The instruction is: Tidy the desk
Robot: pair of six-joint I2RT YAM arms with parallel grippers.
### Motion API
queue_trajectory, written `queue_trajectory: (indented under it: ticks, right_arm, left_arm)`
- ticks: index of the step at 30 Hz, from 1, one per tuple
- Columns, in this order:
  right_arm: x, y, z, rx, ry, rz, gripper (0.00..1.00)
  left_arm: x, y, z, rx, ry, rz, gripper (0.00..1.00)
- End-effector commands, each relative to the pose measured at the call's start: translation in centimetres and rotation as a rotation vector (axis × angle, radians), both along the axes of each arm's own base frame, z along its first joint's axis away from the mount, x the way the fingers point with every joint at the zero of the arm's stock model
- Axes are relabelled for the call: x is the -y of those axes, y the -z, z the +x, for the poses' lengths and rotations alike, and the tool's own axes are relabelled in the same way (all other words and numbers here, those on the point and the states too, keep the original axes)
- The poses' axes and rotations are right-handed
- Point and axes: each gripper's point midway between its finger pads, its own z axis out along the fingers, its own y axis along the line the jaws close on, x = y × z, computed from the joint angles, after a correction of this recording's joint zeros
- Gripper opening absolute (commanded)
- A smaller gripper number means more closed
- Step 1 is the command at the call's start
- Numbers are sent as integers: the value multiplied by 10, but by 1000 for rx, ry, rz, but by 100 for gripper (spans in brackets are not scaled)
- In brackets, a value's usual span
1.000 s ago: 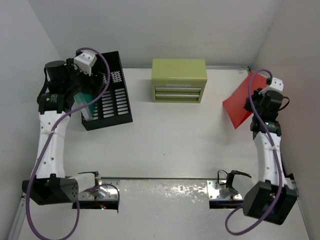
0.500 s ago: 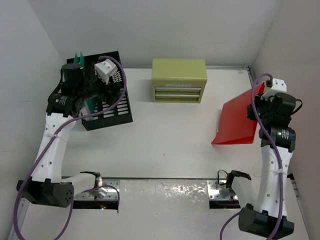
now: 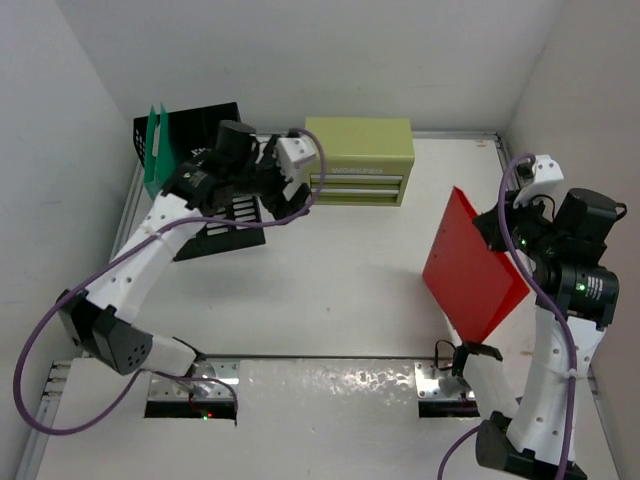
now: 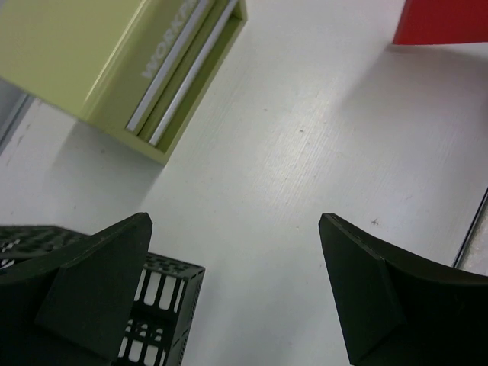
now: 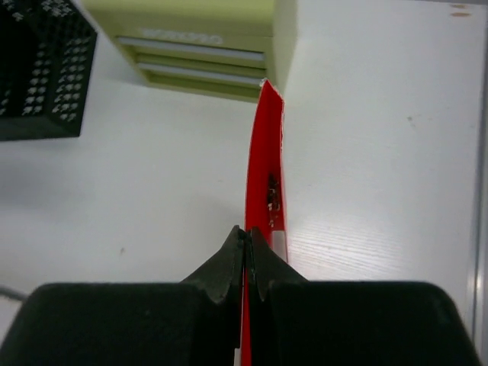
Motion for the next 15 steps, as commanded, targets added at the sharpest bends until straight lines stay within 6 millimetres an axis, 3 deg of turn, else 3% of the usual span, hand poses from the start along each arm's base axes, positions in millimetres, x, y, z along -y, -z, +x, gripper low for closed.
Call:
queue_trajectory:
  ticks: [1, 9, 11, 13, 15]
  right_arm:
    - [-27, -7, -2, 54, -198, 14, 0]
    - [-25, 31, 10, 0, -188, 59, 0]
    - [-21, 27, 10, 23, -161, 41, 0]
    - [-18, 9, 13, 60, -116, 60, 0]
    - [-8, 4, 17, 53, -47, 52, 10]
  left_arm:
    - [35, -25, -2, 102, 97, -9, 91]
    - [116, 17, -19, 31, 271, -28, 91]
    - [125, 23, -19, 27, 291, -49, 91]
    - [134, 23, -14, 40, 296, -75, 91]
    - [143, 30, -18, 49, 347, -72, 91]
